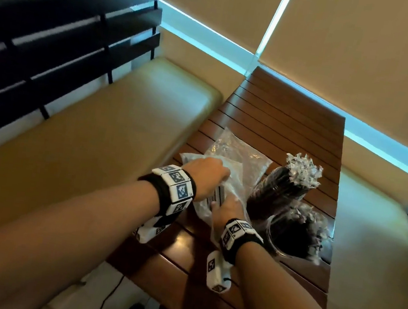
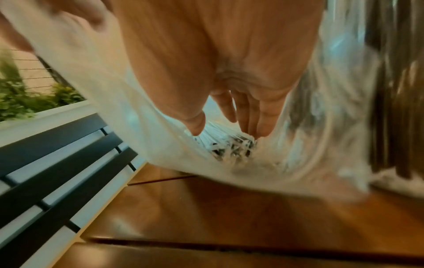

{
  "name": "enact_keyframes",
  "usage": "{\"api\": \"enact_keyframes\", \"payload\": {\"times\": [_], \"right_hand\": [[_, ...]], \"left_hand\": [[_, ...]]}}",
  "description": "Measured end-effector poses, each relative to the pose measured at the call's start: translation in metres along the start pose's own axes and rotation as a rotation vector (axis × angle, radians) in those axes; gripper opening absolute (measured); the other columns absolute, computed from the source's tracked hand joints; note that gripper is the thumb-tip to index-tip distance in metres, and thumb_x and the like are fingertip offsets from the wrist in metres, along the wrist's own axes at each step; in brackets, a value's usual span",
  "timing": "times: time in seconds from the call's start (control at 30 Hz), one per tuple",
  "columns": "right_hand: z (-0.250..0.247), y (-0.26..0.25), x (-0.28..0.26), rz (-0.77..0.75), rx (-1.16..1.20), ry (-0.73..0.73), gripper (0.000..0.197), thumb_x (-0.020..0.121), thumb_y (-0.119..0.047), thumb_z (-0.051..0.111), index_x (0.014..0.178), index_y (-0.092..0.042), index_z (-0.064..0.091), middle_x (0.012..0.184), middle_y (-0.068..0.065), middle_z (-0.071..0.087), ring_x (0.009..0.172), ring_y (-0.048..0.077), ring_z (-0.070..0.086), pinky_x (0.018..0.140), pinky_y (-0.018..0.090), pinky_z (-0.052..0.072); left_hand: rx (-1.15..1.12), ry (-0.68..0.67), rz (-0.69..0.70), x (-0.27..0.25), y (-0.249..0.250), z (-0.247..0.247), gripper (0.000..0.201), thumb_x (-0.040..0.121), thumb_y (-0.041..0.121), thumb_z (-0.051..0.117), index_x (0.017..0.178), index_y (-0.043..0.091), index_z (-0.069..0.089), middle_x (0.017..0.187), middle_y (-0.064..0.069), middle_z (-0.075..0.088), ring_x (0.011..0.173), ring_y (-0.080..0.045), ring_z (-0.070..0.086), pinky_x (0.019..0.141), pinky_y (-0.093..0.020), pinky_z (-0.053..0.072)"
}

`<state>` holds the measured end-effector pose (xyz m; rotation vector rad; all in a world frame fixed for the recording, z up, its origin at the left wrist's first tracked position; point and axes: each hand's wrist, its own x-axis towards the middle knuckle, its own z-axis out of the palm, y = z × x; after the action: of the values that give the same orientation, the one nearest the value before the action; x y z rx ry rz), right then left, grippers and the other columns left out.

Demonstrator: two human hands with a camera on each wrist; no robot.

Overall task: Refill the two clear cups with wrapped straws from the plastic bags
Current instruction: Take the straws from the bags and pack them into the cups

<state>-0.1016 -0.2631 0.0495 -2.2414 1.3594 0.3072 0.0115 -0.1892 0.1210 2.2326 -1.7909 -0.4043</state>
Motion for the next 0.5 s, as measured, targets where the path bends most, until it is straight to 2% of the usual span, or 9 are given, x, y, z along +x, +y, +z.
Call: {"api": "enact_keyframes", "payload": {"times": [0.1, 0.2, 0.23, 0.3, 0.33, 0.43, 0.5], "right_hand": [[0.004, -0.008, 0.001, 0.037, 0.059, -0.148, 0.042, 0.104, -0.025, 0.042, 0.139, -0.003, 0.046, 0.14, 0.018, 0.051, 0.129, 0.031, 0.048, 0.102, 0.032, 0.039], [0.008, -0.015, -0.003, 0.047, -0.039, -0.248, 0.039, 0.106, -0.015, 0.031, 0.139, 0.0, 0.046, 0.143, 0.02, 0.047, 0.133, 0.029, 0.044, 0.105, 0.031, 0.034], [0.008, -0.018, -0.004, 0.059, -0.024, -0.259, 0.036, 0.105, -0.013, 0.032, 0.132, 0.0, 0.052, 0.138, 0.022, 0.051, 0.127, 0.028, 0.048, 0.104, 0.033, 0.036], [0.009, -0.022, -0.006, 0.038, -0.042, -0.288, 0.025, 0.103, -0.01, 0.037, 0.107, -0.002, 0.06, 0.119, 0.021, 0.056, 0.111, 0.026, 0.053, 0.097, 0.034, 0.043], [0.009, -0.023, -0.008, 0.035, -0.052, -0.288, 0.024, 0.102, -0.01, 0.039, 0.104, 0.0, 0.061, 0.117, 0.02, 0.056, 0.11, 0.027, 0.054, 0.094, 0.033, 0.043], [0.007, -0.024, -0.015, -0.009, -0.136, -0.262, 0.034, 0.101, -0.018, 0.047, 0.126, 0.001, 0.059, 0.132, 0.016, 0.058, 0.124, 0.028, 0.052, 0.101, 0.031, 0.039], [0.007, -0.019, -0.012, 0.038, -0.127, -0.248, 0.037, 0.101, -0.02, 0.049, 0.131, 0.0, 0.055, 0.134, 0.016, 0.056, 0.127, 0.03, 0.05, 0.098, 0.031, 0.039]], "left_hand": [[-0.027, -0.035, 0.001, -0.015, -0.003, -0.002, 0.033, 0.088, 0.002, 0.054, 0.116, 0.018, 0.061, 0.111, -0.005, 0.057, 0.101, -0.028, 0.059, 0.084, -0.041, 0.049], [-0.031, -0.035, 0.027, -0.025, -0.005, -0.003, 0.034, 0.088, 0.003, 0.055, 0.117, 0.017, 0.061, 0.113, -0.004, 0.057, 0.101, -0.025, 0.057, 0.081, -0.035, 0.046], [-0.03, -0.027, 0.032, -0.027, -0.005, -0.002, 0.032, 0.088, 0.004, 0.056, 0.116, 0.018, 0.062, 0.111, -0.002, 0.057, 0.099, -0.023, 0.056, 0.078, -0.032, 0.043], [-0.037, -0.01, 0.035, -0.029, -0.007, 0.0, 0.028, 0.089, 0.004, 0.056, 0.113, 0.018, 0.062, 0.103, 0.002, 0.053, 0.09, -0.019, 0.052, 0.073, -0.028, 0.038], [-0.047, -0.002, 0.034, -0.029, -0.008, 0.001, 0.027, 0.09, 0.004, 0.056, 0.111, 0.018, 0.062, 0.098, 0.005, 0.049, 0.086, -0.016, 0.049, 0.072, -0.027, 0.037], [-0.065, 0.019, 0.029, -0.029, -0.011, 0.003, 0.019, 0.092, 0.008, 0.057, 0.106, 0.02, 0.062, 0.091, 0.008, 0.043, 0.081, -0.013, 0.045, 0.072, -0.029, 0.042], [-0.061, 0.025, 0.034, -0.028, -0.011, 0.003, 0.016, 0.092, 0.011, 0.057, 0.105, 0.02, 0.062, 0.091, 0.008, 0.042, 0.082, -0.014, 0.044, 0.072, -0.03, 0.043]]}}
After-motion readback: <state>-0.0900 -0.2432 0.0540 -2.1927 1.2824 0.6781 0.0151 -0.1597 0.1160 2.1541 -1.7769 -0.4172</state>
